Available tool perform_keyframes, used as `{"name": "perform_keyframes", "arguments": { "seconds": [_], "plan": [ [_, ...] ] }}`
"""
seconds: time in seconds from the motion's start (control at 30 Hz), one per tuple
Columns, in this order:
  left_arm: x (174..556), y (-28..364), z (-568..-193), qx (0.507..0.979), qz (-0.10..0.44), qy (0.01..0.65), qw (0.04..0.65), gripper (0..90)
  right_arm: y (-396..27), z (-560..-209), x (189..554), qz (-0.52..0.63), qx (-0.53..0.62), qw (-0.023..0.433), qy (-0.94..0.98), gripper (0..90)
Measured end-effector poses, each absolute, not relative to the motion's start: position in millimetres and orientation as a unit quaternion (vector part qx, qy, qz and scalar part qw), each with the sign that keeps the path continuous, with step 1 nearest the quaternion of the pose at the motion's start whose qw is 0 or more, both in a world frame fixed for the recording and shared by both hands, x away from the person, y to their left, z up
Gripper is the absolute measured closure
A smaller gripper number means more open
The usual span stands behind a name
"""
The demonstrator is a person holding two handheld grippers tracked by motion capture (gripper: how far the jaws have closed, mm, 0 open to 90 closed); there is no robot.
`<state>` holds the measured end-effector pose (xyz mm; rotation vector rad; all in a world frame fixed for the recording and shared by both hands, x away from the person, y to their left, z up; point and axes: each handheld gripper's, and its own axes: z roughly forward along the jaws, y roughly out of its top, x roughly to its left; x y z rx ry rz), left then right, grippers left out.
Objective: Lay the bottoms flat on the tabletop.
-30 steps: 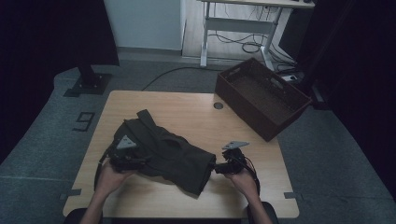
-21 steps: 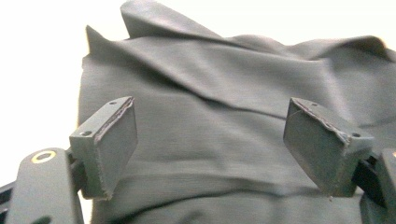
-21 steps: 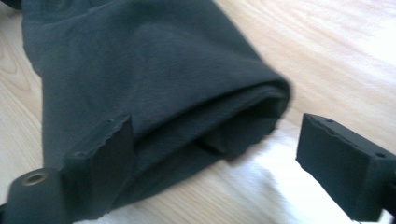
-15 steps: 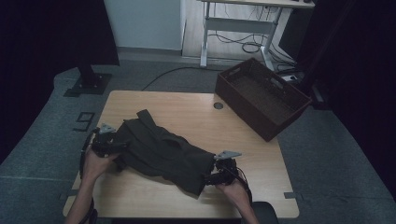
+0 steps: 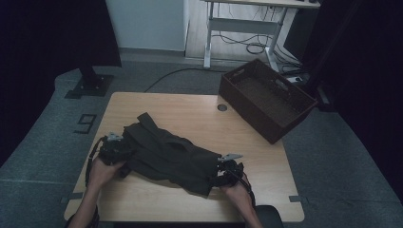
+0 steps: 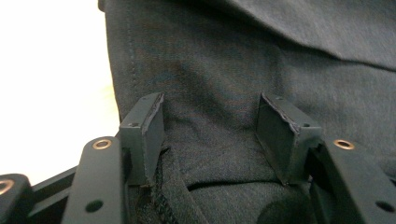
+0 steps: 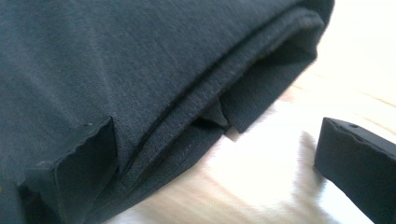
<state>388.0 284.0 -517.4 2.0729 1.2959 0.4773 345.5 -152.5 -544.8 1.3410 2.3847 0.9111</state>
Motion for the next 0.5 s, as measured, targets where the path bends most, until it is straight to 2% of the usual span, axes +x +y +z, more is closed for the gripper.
{"name": "perform_keyframes", "arguments": {
  "seconds": [0.17, 0.5],
  "plan": [
    [374.3, 276.4, -518.8, 0.793, 0.188, 0.483, 0.322, 39.5, -165.4, -544.8, 359.1, 0.307, 0.476, 0.137, 0.813, 0.0],
    [346.4, 260.7, -521.3, 0.809, 0.181, 0.46, 0.317, 27.7, -184.6, -545.0, 391.2, 0.302, 0.492, 0.151, 0.802, 0.0]
  ]
}}
